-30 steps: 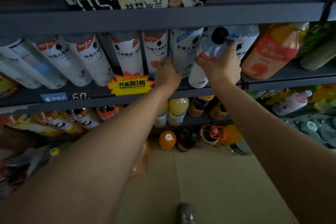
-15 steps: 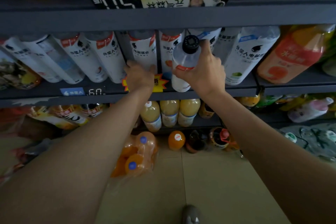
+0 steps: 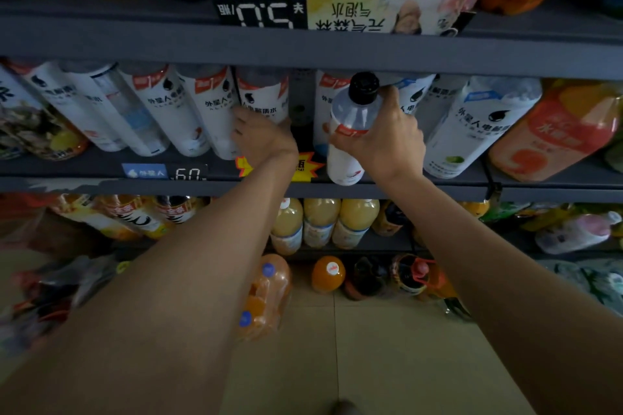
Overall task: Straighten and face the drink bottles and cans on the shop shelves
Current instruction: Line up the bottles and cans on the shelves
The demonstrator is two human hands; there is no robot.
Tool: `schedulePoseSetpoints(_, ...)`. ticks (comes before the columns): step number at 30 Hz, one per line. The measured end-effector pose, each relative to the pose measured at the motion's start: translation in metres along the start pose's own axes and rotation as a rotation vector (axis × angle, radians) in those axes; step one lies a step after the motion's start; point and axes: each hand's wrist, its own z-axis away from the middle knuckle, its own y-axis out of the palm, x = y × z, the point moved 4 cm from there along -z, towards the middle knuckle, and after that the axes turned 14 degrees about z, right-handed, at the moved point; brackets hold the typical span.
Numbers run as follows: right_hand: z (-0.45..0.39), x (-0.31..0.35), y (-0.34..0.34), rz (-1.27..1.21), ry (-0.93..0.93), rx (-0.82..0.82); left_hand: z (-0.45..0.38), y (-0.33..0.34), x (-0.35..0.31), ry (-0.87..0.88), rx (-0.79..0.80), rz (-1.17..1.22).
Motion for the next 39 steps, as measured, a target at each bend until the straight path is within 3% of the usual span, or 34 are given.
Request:
schedulePoseSetpoints(4, -0.001, -0.005, 0.001, -0.028, 0.052, -0.005, 0.01, -0.006, 0.004, -0.148, -0.082, 0.068)
schedulePoseSetpoints(6, -0.001, -0.01, -0.004, -0.048, 0.096, -0.007, 0.033, -0.01, 0.004, -0.078, -0.143, 0.178)
schedulePoseSetpoints(8, -0.002, -0.014, -0.009, -0.069, 0.113, -0.008, 0.055, 0.003, -0.003, 0.135, 0.0, 0.218)
schedulePoseSetpoints(10, -0.002, -0.017, -0.014, -0.092, 0.115, -0.02, 0.058, 0.019, -0.013, 0.231, 0.175, 0.198)
schedulePoseSetpoints(13, -0.003, -0.021, -0.014, -0.123, 0.121, -0.031, 0.039, 0.039, -0.035, 0.308, 0.3, 0.044)
schedulePoseSetpoints(16, -0.003, -0.022, -0.009, -0.122, 0.105, -0.018, 0.026, 0.052, -0.047, 0.244, 0.356, -0.029)
schedulePoseSetpoints(24, -0.002, -0.017, -0.003, -0.105, 0.14, -0.025, 0.03, 0.036, -0.035, 0.221, 0.184, 0.112)
schedulePoseSetpoints(31, -0.016, 0.01, 0.005, -0.12, 0.182, -0.04, 0.042, 0.021, -0.035, 0.16, 0.129, 0.009)
schedulePoseSetpoints(39, -0.006, 0.005, 0.027, -0.252, 0.237, -0.096, 0.047, 0.004, -0.024, 0.134, 0.157, 0.089)
